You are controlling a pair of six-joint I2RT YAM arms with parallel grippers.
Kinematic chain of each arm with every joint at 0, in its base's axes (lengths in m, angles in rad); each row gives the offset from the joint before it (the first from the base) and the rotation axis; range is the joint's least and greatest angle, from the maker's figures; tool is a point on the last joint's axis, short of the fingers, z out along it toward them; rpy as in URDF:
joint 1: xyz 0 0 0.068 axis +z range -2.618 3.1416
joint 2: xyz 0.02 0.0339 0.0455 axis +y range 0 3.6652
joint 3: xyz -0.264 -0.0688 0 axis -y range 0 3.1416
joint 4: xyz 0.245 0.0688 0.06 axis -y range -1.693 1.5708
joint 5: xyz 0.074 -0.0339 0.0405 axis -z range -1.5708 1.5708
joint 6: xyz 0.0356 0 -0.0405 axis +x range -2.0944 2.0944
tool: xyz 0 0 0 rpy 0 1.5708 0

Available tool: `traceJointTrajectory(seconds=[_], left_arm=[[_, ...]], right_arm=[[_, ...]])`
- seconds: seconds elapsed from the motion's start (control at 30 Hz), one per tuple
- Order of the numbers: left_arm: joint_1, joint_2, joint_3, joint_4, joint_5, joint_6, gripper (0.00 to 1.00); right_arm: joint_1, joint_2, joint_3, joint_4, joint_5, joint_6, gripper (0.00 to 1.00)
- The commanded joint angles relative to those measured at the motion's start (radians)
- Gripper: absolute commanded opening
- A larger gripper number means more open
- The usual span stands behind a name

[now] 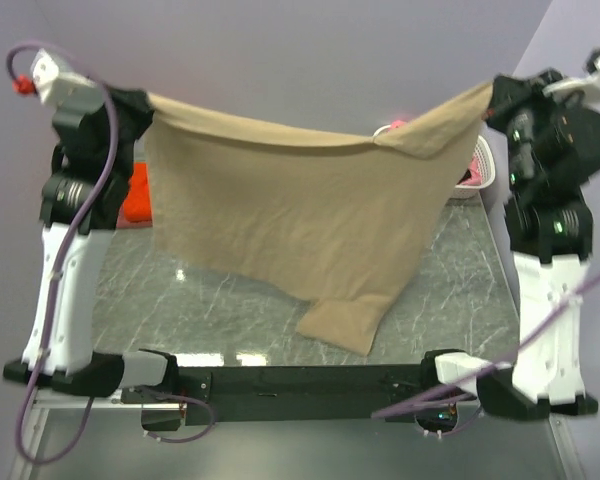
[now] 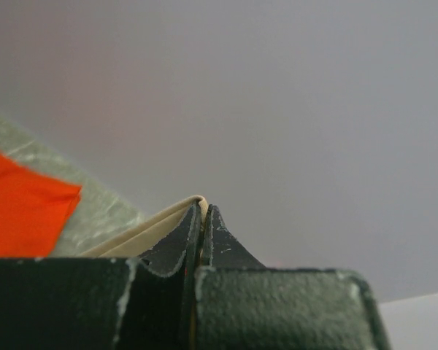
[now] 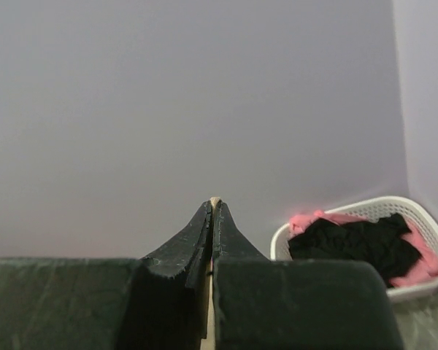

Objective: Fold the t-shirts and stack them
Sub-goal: Flatten the tshirt out

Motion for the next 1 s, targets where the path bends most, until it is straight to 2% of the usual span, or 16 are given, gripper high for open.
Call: traceJointTrajectory(seconds=[0.0,0.03,0.13,0.2,0.3,0.33,0.4,0.43,0.5,0.53,0.6,0.63,0.7,0.73,0.83,0.97], left_arm=[[0.009,0.136,0.249,0.1,0.003,0.103,0.01],[0.015,0.179,0.388,0.085,0.021,0.11,0.01],[0.024,0.291,0.594,0.074,0.068,0.149,0.01],[0.027,0.273,0.591,0.138,0.069,0.178,0.01],[0.03,0.148,0.381,0.21,0.059,0.213,0.01],[0.03,0.118,0.277,0.216,0.046,0.221,0.01],[0.03,0.028,0.154,0.224,0.029,0.222,0.01],[0.03,-0.006,0.018,0.235,0.017,0.219,0.01],[0.03,-0.115,-0.126,0.249,-0.027,0.187,0.01],[0.03,-0.156,-0.284,0.265,-0.031,0.178,0.01],[0.03,-0.262,-0.442,0.292,0.009,0.138,0.01],[0.029,-0.294,-0.588,0.287,0.012,0.111,0.01],[0.03,-0.383,-0.736,0.281,0.041,0.022,0.01],[0.03,-0.409,-0.874,0.284,0.057,-0.004,0.01],[0.03,-0.506,-1.082,0.263,0.11,-0.093,0.01],[0.03,-0.617,-1.196,0.18,0.137,-0.193,0.01]], right_arm=[[-0.005,0.164,0.174,0.153,-0.05,-0.015,0.0],[-0.005,0.207,0.302,0.127,-0.054,-0.01,0.0],[-0.008,0.336,0.544,0.087,-0.044,0.01,0.0],[-0.008,0.337,0.575,0.114,-0.046,0.019,0.0],[-0.009,0.23,0.433,0.183,-0.087,0.03,0.0],[-0.009,0.194,0.304,0.211,-0.1,0.035,0.0],[-0.011,0.087,0.156,0.23,-0.141,0.038,0.0],[-0.011,0.05,0.017,0.228,-0.158,0.042,0.0],[-0.011,-0.074,-0.146,0.245,-0.201,0.045,0.0],[-0.011,-0.119,-0.304,0.24,-0.222,0.048,0.0],[-0.009,-0.249,-0.47,0.249,-0.26,0.07,0.0],[-0.011,-0.29,-0.63,0.263,-0.276,0.084,0.0],[-0.011,-0.398,-0.769,0.259,-0.297,0.119,0.0],[-0.011,-0.427,-0.878,0.234,-0.305,0.139,0.0],[-0.009,-0.535,-1.065,0.181,-0.316,0.195,0.0],[-0.009,-0.63,-1.195,0.107,-0.341,0.225,0.0]])
